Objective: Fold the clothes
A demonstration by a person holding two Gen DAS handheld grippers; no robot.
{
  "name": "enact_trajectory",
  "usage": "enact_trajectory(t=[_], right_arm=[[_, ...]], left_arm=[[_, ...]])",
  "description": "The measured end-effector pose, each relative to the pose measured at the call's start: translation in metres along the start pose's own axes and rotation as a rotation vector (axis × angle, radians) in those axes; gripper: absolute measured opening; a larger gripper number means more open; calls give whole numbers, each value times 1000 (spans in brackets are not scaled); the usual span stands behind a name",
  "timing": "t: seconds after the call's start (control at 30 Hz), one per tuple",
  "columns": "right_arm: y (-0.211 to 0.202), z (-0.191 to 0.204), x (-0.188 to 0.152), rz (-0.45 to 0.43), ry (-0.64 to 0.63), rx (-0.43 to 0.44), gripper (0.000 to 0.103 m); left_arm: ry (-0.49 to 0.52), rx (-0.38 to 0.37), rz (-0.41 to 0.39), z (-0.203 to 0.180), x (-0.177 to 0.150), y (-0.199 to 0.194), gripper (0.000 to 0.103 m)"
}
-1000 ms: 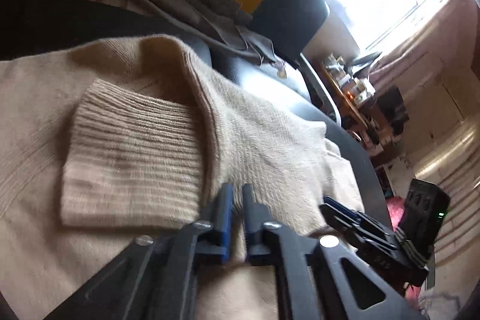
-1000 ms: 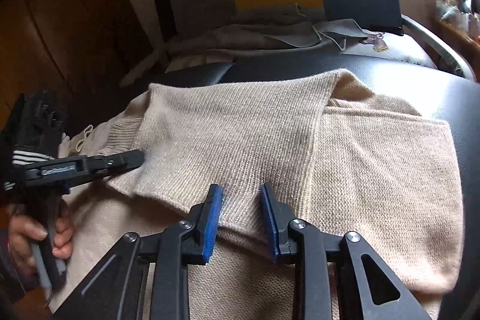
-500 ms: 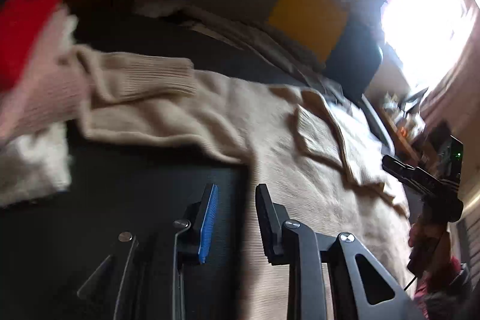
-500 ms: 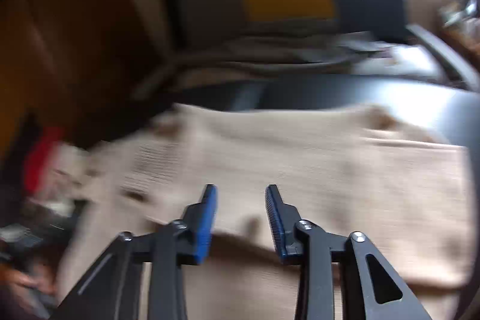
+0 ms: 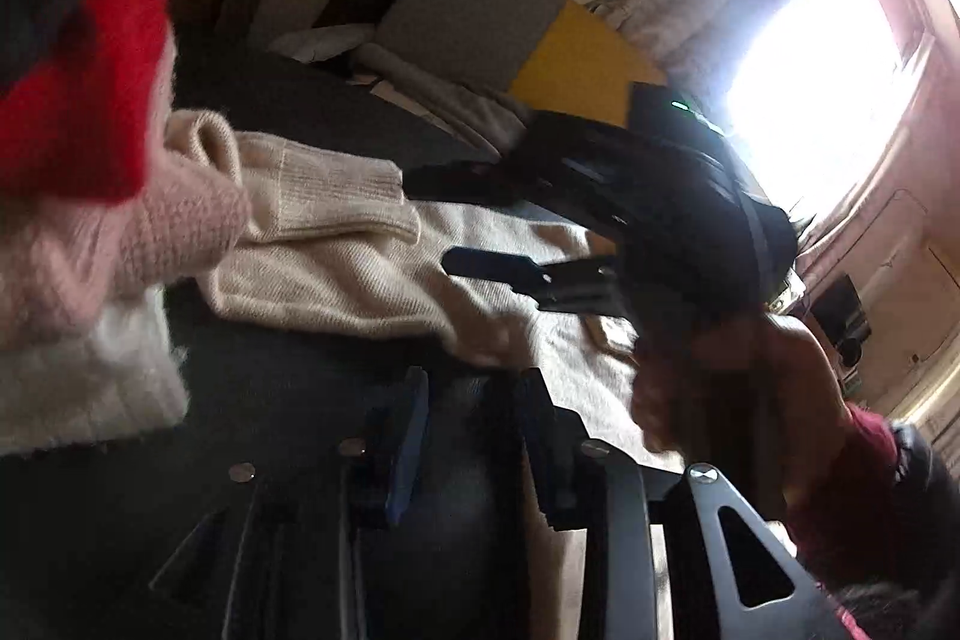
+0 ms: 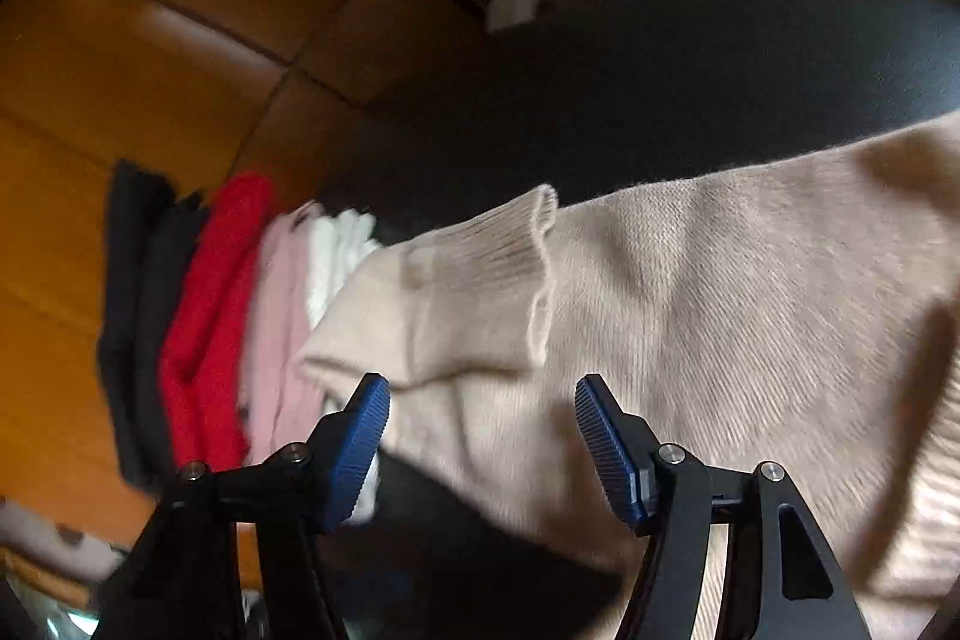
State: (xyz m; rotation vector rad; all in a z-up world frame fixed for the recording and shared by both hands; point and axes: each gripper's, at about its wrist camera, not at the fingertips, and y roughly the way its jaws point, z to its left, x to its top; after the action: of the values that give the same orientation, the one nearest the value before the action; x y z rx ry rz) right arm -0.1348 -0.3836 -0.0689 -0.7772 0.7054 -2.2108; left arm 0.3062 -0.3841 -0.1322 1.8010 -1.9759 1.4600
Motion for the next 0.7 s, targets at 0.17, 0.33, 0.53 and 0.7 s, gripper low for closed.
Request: enact_trajectory(t=[0.17, 0.33, 0.53, 0.7], right_arm=[[14, 7, 3, -26, -7, -4, 49], [29, 15, 11, -17, -62, -120, 11], [-27, 27, 23, -169, -127, -129, 10], [-109, 32, 27, -308, -186, -184, 10]], left_arm=[[-48, -18, 25, 11, -8, 5, 32], [-76, -6, 30, 18, -11, 7, 32], [-60, -31, 23, 7, -5, 12, 34], [-13, -109, 15, -30, 16, 35, 38]])
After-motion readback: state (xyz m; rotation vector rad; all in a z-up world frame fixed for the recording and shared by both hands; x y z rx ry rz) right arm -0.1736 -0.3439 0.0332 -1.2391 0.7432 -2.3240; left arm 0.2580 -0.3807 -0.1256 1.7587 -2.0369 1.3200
